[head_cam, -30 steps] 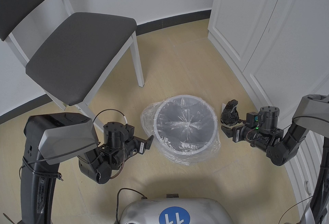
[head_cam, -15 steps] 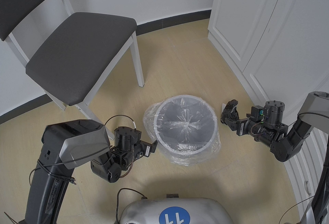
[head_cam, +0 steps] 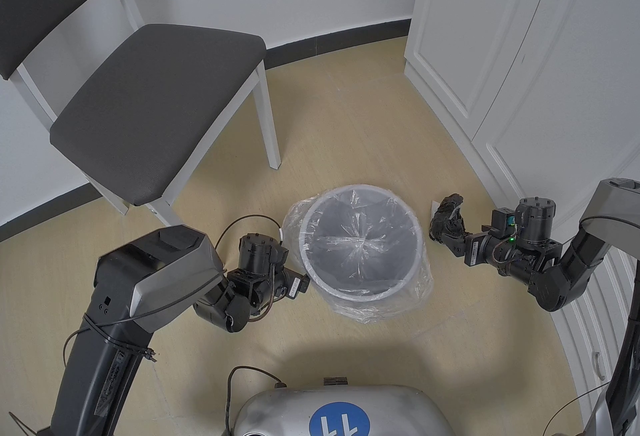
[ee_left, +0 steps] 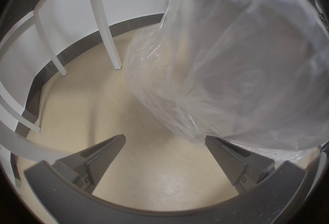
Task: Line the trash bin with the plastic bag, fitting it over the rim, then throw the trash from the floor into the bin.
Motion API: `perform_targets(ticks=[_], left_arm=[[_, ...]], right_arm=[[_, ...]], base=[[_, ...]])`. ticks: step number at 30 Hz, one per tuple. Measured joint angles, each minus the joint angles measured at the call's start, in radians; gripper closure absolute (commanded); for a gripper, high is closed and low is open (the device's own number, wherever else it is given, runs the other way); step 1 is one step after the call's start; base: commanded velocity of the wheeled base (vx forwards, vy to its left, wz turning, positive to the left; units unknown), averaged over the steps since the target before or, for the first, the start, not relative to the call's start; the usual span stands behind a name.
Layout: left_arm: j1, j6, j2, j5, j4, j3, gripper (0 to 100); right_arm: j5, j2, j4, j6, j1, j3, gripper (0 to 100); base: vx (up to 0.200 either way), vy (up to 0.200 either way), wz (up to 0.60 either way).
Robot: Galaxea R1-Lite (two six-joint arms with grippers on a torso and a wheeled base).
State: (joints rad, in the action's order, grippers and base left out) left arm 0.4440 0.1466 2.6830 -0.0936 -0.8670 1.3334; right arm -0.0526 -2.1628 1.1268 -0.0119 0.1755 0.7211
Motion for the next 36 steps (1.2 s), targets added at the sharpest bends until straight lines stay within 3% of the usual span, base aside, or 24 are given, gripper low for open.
perform_targets(ticks=[5,11,19,28,36], left_arm=[[-0.004,0.029,0.015,-0.033,0.080,0.093,0],[-0.011,0.143,0.045,-0.107,0.109,0.182,0],[-0.016,0.148,0.047,-0.108,0.101,0.156,0],[-0.005,0.122,-0.063,-0.102,-0.074,-0.103,0],[0.005,0.103,-0.216,-0.099,-0.301,-0.422,0]], right_arm=[[-0.016,-0.008,-0.011,0.000,-0.013,0.003,0],[-0.036,-0.013,-0.015,0.001,-0.021,0.001,0],[-0.047,-0.013,-0.015,0.001,-0.027,-0.004,0],[-0.060,-0.006,-0.013,-0.016,-0.028,-0.003,0],[-0.066,-0.033,-0.053,-0.153,-0.021,0.069,0]], base=[[0.000,0.000,0.00],[0.000,0.000,0.00],[0.000,0.000,0.00],[0.000,0.000,0.00],[0.000,0.000,0.00]])
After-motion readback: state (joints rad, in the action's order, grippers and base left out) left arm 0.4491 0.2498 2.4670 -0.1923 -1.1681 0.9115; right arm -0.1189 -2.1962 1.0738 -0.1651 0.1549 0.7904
